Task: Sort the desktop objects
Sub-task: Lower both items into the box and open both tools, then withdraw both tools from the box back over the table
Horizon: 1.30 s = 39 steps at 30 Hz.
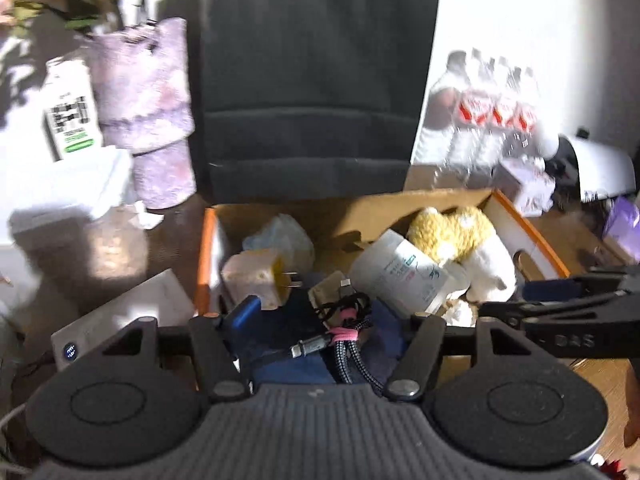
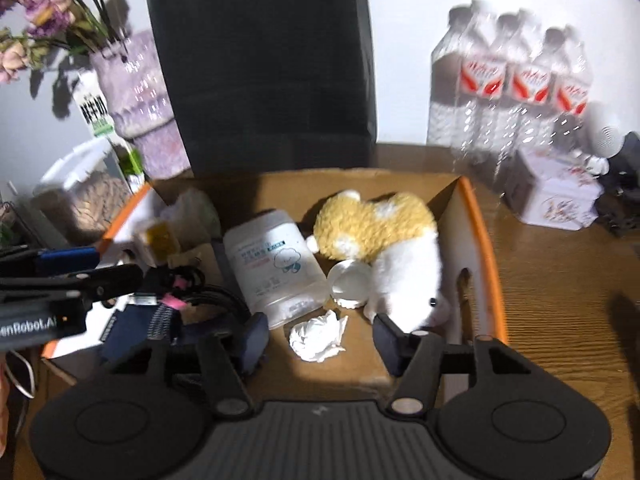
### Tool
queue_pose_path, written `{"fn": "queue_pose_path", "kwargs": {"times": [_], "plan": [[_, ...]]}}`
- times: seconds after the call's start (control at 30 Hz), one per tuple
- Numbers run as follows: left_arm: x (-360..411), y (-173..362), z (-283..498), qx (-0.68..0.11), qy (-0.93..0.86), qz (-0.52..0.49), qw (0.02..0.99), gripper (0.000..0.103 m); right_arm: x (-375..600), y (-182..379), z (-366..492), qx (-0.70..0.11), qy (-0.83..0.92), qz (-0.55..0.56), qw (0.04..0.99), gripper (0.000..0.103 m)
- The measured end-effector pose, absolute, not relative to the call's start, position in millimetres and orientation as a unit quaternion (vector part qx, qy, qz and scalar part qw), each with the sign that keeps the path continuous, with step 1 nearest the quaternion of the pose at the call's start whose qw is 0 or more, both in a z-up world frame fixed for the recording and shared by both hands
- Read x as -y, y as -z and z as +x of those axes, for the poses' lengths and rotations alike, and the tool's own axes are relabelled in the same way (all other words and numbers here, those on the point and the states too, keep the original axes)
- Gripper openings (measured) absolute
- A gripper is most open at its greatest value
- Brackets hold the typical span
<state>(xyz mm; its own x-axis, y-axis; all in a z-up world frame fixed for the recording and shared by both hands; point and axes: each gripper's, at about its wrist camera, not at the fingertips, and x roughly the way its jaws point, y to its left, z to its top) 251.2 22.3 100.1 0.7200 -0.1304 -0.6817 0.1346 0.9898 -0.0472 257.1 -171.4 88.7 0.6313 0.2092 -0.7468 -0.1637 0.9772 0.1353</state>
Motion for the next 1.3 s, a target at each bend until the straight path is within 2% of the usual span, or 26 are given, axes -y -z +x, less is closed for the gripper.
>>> {"fn": "queue_pose_path", "kwargs": {"times": [0.07,0.17,0.2,0.33,0.73,0.93,1.3], "plan": [[-25.1,-109.4,234.5,-0.354,0.062,-0.012,0.933,0.072,173.8,-99.4,237.0,-0.398,-0.1,0.032,0.911,0.061],[-28.1,-121.0,195.0,-0.314,0.069,-0.029,0.946,0.079,175.9,-109.1,188.5,-0.36,-0.103,0.037,0.927,0.079],[-29.1,-122.5,177.4,-0.3,0.074,-0.034,0.95,0.08,176.2,-109.0,173.4,-0.347,-0.108,0.032,0.931,0.082],[-30.0,-112.1,118.6,-0.275,0.085,-0.057,0.956,0.083,171.3,-101.7,103.0,-0.3,-0.116,0.015,0.947,0.082],[-16.7,-38.1,-18.4,-0.265,0.061,-0.079,0.959,0.087,172.1,-42.1,-17.4,-0.275,-0.129,0.006,0.953,0.084],[-12.7,-20.7,-55.7,-0.273,0.067,-0.079,0.957,0.094,179.4,-21.7,-56.1,-0.281,-0.135,0.019,0.95,0.084],[-2.5,-13.1,-70.1,-0.262,0.065,-0.048,0.962,0.099,176.3,-15.2,-69.5,-0.273,-0.146,0.01,0.951,0.084]]}}
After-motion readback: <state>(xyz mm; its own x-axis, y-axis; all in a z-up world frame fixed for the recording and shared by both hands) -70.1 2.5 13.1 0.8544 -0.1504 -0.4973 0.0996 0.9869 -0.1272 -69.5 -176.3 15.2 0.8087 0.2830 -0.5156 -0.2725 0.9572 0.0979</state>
